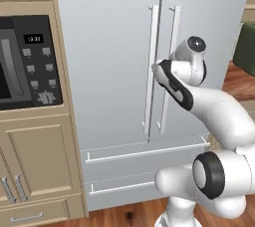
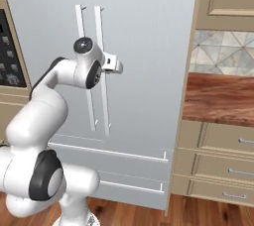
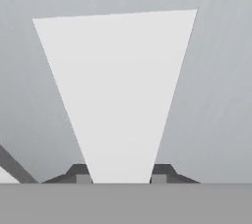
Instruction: There is a bowl on the dining counter. Grab a lemon wedge from the fridge and place it in the bowl. Then get the liquor bottle and glass cup from the cabinet and place them next to the bowl.
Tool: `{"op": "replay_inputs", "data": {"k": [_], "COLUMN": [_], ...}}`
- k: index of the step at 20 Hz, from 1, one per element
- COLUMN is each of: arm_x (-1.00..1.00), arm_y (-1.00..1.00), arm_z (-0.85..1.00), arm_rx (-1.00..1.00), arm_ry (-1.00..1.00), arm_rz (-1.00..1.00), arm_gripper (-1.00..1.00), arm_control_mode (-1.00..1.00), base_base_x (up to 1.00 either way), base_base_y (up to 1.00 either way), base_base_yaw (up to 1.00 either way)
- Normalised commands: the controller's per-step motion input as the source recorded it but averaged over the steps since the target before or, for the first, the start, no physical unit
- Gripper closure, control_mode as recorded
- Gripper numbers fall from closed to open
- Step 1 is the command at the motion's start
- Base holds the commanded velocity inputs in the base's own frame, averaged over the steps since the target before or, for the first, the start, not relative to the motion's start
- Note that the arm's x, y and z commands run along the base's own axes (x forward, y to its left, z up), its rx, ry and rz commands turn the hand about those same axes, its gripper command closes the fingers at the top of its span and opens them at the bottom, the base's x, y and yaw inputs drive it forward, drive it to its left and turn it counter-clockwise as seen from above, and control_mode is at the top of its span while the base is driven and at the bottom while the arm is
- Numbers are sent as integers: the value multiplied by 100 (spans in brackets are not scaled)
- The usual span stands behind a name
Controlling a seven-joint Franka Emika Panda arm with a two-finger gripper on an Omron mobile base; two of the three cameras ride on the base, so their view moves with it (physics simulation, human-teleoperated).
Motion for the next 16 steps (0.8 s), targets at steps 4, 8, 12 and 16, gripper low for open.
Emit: {"op": "replay_inputs", "data": {"k": [4,8,12,16], "arm_x": [-100,-100,-100,-93], "arm_y": [-5,-11,-34,-52], "arm_z": [0,4,21,26], "arm_rx": [0,0,0,0], "arm_ry": [-2,0,0,0], "arm_rz": [0,-1,0,0], "arm_gripper": [100,100,100,100], "arm_control_mode": [-100,-100,-100,-100], "base_base_x": [0,0,0,0], "base_base_y": [0,0,0,0], "base_base_yaw": [0,0,0,0]}}
